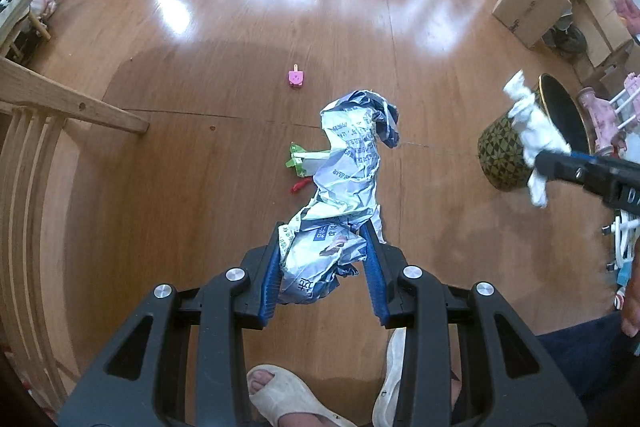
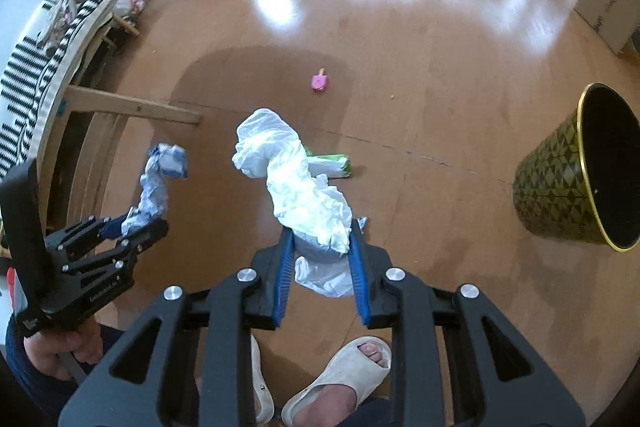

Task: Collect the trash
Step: 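Carry both foil wrappers over the wastebasket and open both tools to drop them, then move both tools back toward the green-white wrapper and last foil piece, then grasp the green-white snack wrapper with the left tool while the right grasps the blue foil, then carry the wrapper and foil over the wastebasket and open both tools to drop them, then move both tools back toward the red plastic piece and pink popsicle toy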

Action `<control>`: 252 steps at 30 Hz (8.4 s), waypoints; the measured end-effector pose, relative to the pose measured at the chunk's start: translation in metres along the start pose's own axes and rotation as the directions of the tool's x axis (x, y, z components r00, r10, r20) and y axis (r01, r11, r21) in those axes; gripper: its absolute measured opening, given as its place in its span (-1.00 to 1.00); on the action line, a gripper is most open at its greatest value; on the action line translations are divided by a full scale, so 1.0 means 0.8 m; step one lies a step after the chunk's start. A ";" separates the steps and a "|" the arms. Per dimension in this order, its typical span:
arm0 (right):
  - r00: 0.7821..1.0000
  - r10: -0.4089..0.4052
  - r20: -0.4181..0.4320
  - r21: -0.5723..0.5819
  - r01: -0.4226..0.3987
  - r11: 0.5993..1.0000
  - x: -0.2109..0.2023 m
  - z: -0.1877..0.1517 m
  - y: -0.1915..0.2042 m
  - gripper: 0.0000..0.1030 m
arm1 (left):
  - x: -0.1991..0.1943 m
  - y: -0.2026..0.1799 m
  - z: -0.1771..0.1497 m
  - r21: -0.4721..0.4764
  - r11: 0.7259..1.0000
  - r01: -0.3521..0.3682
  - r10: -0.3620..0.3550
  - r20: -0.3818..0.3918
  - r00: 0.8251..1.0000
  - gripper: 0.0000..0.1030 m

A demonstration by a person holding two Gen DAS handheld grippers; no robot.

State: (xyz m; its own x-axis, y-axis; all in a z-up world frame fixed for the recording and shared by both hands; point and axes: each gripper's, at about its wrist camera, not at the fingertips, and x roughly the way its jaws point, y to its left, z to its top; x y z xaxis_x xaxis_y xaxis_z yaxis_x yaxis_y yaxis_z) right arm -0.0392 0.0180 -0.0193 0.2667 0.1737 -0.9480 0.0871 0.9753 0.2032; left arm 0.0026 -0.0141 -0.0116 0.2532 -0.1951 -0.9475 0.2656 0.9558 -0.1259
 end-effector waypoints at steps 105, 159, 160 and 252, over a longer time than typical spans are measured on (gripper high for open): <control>0.941 -0.200 -0.274 -0.119 0.174 0.978 0.268 -0.082 -0.051 0.74 | 0.262 0.029 0.034 0.268 0.952 -0.148 0.157 -0.013 0.987 0.78; 0.991 -0.037 0.125 -0.003 0.038 0.999 -0.032 0.005 -0.003 -0.54 | -0.053 0.009 -0.021 0.009 0.998 0.061 -0.061 0.064 0.996 -0.78; 0.991 -0.031 0.129 0.001 0.031 1.000 -0.032 0.006 -0.001 -0.54 | -0.051 0.008 -0.022 0.011 0.998 0.060 -0.061 0.062 0.996 -0.78; 0.988 -0.144 0.054 -0.072 0.148 0.986 0.049 0.030 0.007 0.74 | 0.101 0.028 -0.025 0.130 0.990 -0.052 0.044 0.060 0.997 0.80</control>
State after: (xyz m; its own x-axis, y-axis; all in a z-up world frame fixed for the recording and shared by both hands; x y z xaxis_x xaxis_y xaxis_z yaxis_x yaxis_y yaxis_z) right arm -0.0053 0.0268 -0.0493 0.3030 0.0235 -0.9527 0.0558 0.9975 0.0424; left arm 0.0107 -0.0040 -0.0967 0.3204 -0.1659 -0.9327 0.3710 0.9279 -0.0375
